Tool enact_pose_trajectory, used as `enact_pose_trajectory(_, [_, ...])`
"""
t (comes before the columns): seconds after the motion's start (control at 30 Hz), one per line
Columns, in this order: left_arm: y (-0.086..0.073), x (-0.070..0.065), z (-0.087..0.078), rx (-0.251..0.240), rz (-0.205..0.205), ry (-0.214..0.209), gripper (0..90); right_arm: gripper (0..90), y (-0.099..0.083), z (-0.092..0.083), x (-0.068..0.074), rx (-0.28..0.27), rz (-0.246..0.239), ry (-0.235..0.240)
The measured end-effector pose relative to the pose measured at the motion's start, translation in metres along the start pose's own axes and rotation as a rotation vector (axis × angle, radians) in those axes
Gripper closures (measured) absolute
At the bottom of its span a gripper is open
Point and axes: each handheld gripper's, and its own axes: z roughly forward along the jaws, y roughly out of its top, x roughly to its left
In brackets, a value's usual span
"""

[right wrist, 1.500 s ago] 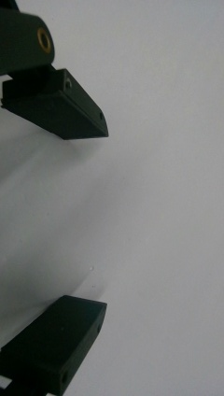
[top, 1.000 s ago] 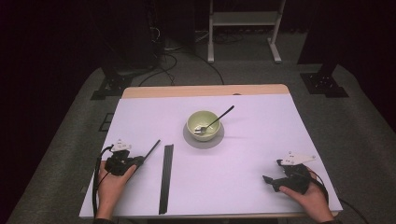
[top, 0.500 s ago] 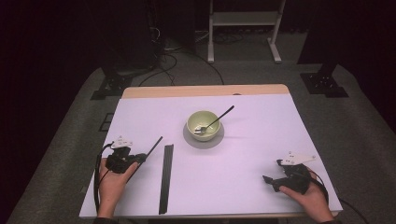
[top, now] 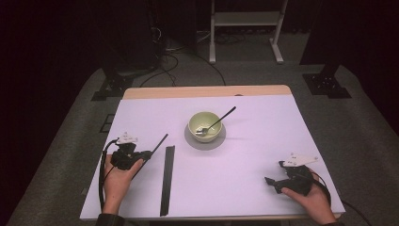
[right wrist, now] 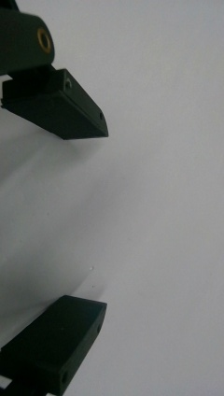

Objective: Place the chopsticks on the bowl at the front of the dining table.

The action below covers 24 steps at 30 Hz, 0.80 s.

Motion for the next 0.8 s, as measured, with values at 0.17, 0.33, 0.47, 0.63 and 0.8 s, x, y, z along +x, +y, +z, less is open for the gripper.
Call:
enact_pose_trajectory(0.17, [0.007, -0.003, 0.0, -0.011, 0.002, -0.003, 86.4, 12.1, 0.0, 0.0, 0.0, -0.001, -0.001, 0.0])
enact_pose_trajectory(0.33, [0.017, -0.007, 0.0, -0.02, 0.011, -0.01, 86.4, 12.1, 0.0, 0.0, 0.0, 0.0, 0.001, 0.0])
enact_pose_trajectory(0.47, [0.023, -0.01, 0.0, -0.023, 0.019, -0.011, 86.4, 12.1, 0.0, 0.0, 0.0, 0.0, 0.001, 0.001])
enact_pose_trajectory(0.63, [0.034, -0.015, 0.0, -0.032, 0.023, -0.016, 86.4, 12.1, 0.0, 0.0, 0.0, 0.0, 0.001, 0.001])
enact_pose_trajectory(0.8, [0.044, -0.019, 0.002, -0.037, 0.026, -0.021, 86.4, 12.1, 0.0, 0.0, 0.0, 0.0, 0.001, 0.001])
